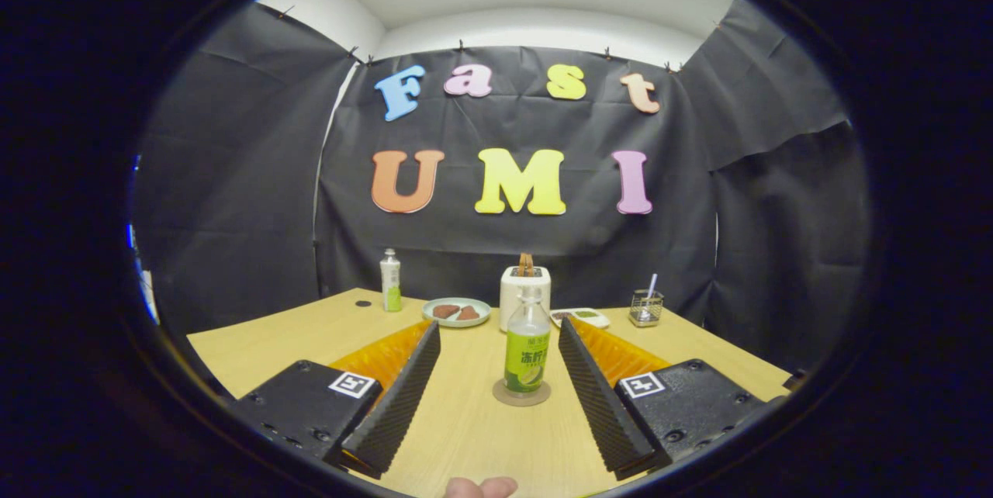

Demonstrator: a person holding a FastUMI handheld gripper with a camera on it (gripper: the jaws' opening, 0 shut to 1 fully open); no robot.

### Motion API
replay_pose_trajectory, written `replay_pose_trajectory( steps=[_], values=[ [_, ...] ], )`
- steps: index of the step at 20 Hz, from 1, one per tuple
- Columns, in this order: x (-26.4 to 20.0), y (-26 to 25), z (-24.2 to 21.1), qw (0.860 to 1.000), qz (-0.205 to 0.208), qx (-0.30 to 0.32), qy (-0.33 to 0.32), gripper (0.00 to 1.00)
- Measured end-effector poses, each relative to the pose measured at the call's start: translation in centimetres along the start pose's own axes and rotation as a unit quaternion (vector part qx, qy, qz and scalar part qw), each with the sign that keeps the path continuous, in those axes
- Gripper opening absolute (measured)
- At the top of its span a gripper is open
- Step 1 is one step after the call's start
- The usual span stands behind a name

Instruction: Take the bottle from table, then pour the juice into the cup, finally place the bottle on the coaster

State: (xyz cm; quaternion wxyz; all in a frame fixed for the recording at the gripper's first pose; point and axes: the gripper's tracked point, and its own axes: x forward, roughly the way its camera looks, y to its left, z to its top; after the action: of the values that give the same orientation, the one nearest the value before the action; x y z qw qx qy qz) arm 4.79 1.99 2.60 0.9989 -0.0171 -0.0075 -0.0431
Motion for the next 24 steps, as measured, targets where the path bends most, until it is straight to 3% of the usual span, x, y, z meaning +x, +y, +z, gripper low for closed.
replay_pose_trajectory(
  steps=[10, 24],
  values=[
    [-1.9, 0.6, 1.4, 0.999, 0.016, 0.028, -0.022, 0.99],
    [-2.5, 0.3, 1.8, 0.999, -0.002, 0.023, -0.026, 0.99]
  ],
)
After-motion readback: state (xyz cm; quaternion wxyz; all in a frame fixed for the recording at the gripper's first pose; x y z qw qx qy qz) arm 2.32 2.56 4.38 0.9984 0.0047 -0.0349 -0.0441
